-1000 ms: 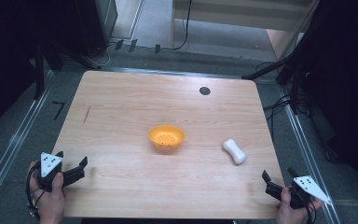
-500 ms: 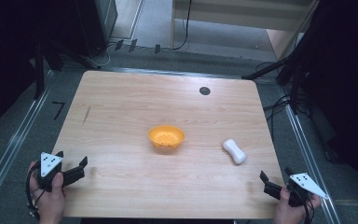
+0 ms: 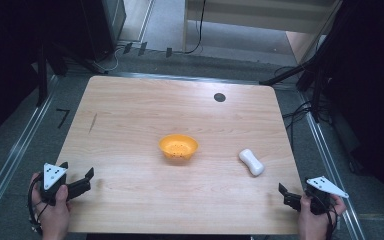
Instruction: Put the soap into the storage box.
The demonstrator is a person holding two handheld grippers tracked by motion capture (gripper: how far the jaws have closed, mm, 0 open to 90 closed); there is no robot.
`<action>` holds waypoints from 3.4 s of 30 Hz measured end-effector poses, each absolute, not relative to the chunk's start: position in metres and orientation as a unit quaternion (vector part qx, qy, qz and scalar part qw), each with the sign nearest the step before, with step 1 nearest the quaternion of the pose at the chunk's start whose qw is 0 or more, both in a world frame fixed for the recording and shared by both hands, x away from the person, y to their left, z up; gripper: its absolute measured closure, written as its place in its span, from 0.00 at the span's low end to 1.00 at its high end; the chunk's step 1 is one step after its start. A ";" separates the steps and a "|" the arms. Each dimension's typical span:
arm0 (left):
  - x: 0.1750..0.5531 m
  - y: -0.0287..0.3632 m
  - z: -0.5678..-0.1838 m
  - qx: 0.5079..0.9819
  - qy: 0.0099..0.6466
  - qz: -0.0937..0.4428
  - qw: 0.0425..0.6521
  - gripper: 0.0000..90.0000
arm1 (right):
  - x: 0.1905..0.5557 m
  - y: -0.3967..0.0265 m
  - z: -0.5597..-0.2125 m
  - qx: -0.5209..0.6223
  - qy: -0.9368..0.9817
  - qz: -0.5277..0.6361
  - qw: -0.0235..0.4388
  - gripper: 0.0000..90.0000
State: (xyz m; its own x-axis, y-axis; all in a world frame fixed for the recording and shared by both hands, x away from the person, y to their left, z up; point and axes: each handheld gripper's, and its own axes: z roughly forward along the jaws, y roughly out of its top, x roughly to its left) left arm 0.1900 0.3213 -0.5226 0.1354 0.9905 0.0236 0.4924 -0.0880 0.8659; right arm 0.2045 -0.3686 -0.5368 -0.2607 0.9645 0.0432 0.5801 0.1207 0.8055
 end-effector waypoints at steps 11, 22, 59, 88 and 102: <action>0.190 0.321 -0.523 0.660 0.563 0.336 0.368 0.15 | 0.232 -0.348 -0.523 0.531 0.754 0.312 0.230 0.01; 0.190 0.321 -0.523 0.659 0.562 0.336 0.370 0.15 | 0.259 -0.328 -0.517 0.513 0.790 0.280 0.188 0.01; 0.190 0.323 -0.522 0.658 0.564 0.330 0.374 0.15 | 0.318 -0.285 -0.506 0.490 0.839 0.210 0.108 0.09; 0.190 0.323 -0.523 0.657 0.564 0.329 0.376 0.15 | 0.338 -0.260 -0.510 0.488 0.850 0.183 0.069 0.46; 0.190 0.323 -0.522 0.658 0.564 0.330 0.374 0.15 | 0.338 -0.254 -0.512 0.477 0.861 0.160 0.071 0.56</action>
State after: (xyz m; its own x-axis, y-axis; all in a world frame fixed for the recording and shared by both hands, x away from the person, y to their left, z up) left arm 0.1896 0.3226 -0.5225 0.1454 0.9893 0.0115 0.4949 -0.0827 0.8650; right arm 0.3380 -0.2543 -0.5122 -0.5347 0.8445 0.0303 0.7988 0.4933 0.3444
